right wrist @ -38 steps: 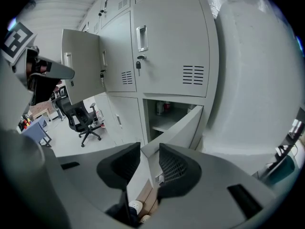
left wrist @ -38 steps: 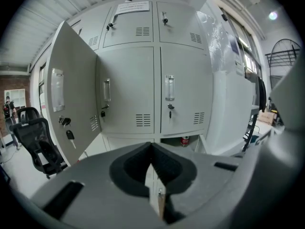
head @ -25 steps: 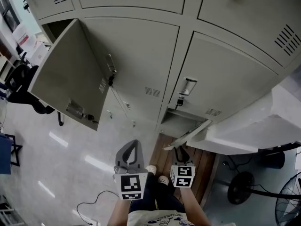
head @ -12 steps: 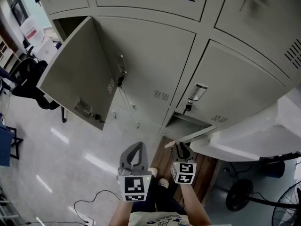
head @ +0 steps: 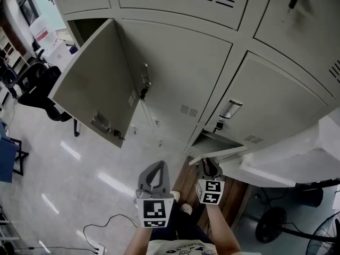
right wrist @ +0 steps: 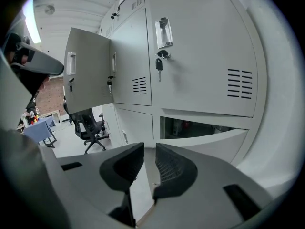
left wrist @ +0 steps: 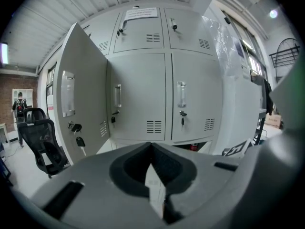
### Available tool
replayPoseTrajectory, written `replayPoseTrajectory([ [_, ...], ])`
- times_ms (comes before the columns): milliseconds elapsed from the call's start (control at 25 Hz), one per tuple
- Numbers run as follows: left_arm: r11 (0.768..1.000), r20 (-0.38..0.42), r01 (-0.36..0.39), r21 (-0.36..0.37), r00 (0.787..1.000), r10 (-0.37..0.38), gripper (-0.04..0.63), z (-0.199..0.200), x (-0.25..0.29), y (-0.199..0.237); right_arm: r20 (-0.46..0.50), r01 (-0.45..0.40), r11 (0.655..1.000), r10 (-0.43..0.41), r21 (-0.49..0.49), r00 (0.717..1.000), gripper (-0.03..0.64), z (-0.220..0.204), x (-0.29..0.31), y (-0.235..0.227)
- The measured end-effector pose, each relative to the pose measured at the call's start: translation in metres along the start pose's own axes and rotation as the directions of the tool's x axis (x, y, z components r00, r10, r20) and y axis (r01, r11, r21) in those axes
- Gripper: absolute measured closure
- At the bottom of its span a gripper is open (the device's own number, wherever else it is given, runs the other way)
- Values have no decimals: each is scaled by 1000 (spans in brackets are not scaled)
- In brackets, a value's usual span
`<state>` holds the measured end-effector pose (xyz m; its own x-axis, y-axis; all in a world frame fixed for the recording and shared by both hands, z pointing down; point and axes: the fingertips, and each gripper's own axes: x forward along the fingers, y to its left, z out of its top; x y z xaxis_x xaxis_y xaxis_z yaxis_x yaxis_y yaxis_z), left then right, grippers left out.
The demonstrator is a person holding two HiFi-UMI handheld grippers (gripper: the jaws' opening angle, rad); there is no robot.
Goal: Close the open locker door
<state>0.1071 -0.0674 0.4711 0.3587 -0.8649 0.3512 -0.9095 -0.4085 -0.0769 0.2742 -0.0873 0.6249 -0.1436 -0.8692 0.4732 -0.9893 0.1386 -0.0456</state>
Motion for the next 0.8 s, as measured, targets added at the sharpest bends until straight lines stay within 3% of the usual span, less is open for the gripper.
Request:
replayPoseTrajectory([
  [80,1000,10,-2,3,1000,2,597,4,2,1,1,3,1000,-3,8,1000,546,3,6,-2],
  [800,1000,25,-13,1,1000,13,597,11,11,11,40,11,1000,-10,-18,999,548,30,54,-13],
])
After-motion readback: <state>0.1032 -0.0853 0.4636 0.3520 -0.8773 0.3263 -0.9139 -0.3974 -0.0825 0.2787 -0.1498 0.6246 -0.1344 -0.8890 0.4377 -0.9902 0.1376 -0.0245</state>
